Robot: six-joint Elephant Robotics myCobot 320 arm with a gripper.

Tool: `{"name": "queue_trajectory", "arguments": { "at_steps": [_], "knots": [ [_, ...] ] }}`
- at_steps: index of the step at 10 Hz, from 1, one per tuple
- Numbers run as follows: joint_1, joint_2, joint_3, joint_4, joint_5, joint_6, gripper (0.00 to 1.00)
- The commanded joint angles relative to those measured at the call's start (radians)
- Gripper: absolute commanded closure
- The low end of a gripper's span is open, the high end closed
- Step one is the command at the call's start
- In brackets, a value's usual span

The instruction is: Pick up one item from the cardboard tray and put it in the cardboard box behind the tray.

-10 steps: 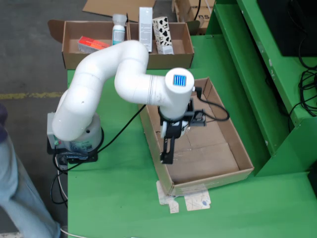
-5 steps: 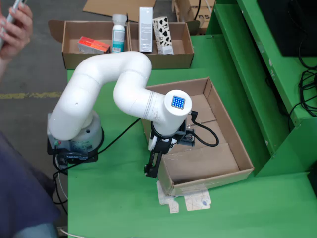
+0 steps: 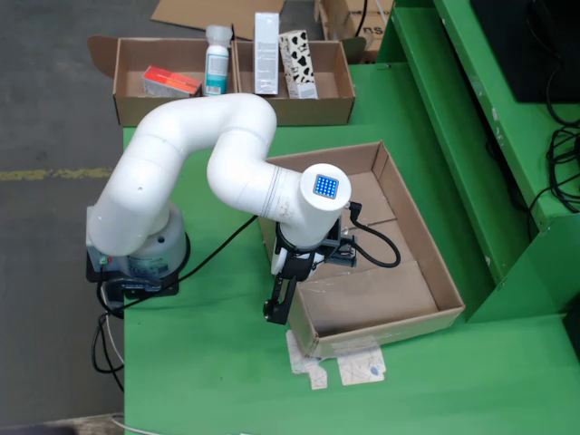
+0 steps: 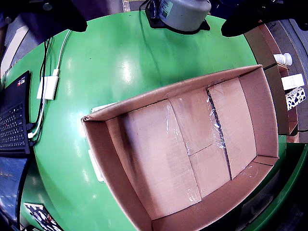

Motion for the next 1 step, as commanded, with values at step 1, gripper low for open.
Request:
{"name": "queue_trajectory", "arguments": {
  "at_steps": [1],
  "knots": [
    [-0.008, 0.029, 0.022, 0.009, 0.007, -0.004, 0.0]
  ]
}}
